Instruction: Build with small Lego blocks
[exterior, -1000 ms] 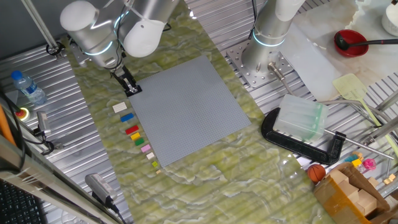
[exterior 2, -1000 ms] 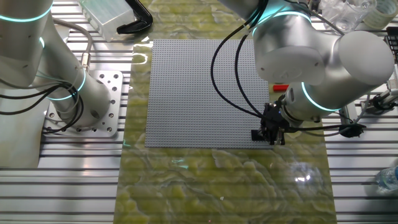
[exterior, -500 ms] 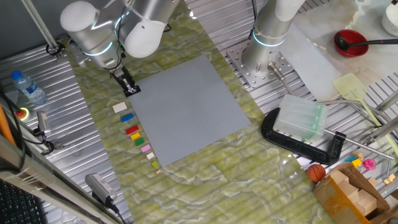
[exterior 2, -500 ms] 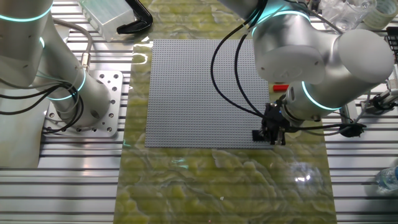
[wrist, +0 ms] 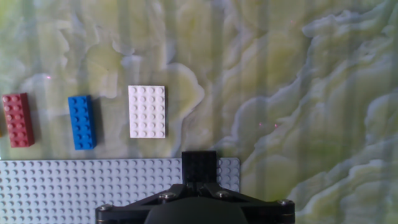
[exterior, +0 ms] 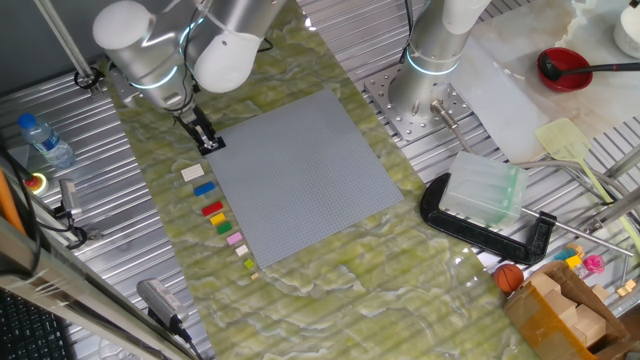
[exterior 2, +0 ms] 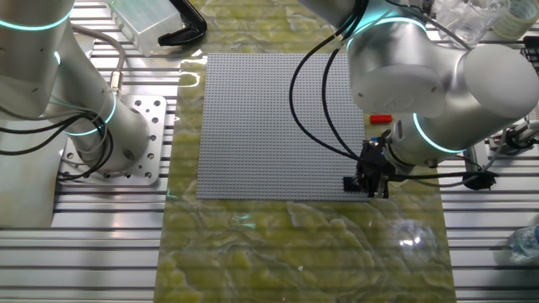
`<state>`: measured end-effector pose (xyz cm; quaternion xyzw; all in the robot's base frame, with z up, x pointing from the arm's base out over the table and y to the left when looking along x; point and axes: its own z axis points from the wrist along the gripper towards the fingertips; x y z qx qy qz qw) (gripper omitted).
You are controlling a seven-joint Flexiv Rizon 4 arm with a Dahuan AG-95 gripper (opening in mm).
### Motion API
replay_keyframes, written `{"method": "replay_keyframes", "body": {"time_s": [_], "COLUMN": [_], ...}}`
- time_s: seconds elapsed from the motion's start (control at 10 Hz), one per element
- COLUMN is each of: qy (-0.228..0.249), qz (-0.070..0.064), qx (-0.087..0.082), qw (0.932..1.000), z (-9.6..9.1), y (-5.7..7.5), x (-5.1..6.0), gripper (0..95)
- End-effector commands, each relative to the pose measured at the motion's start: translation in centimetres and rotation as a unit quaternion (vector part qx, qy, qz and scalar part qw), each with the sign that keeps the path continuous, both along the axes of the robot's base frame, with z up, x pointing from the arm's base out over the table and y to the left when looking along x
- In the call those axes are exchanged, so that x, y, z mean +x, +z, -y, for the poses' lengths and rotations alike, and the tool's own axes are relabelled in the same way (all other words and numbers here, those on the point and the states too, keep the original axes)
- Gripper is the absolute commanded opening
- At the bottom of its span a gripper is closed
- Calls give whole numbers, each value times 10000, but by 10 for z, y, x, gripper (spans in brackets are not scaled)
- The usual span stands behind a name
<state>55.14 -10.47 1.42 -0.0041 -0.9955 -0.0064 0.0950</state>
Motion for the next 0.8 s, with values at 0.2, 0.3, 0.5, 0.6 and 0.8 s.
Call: {"method": "replay_keyframes", "body": {"time_s": [0.2,0.3,0.5,0.6,0.8], "qy": [-7,-10,-30,-49,-35], "qz": [-2,-7,-3,-10,-18], "qx": [28,32,58,91,71], "qw": [10000,10000,10000,9999,10000], "z": [0,0,-1,-2,-4], "y": [-19,-19,-19,-17,-14], "x": [-5,-5,-6,-6,-7], "gripper": [0,0,0,0,0]}}
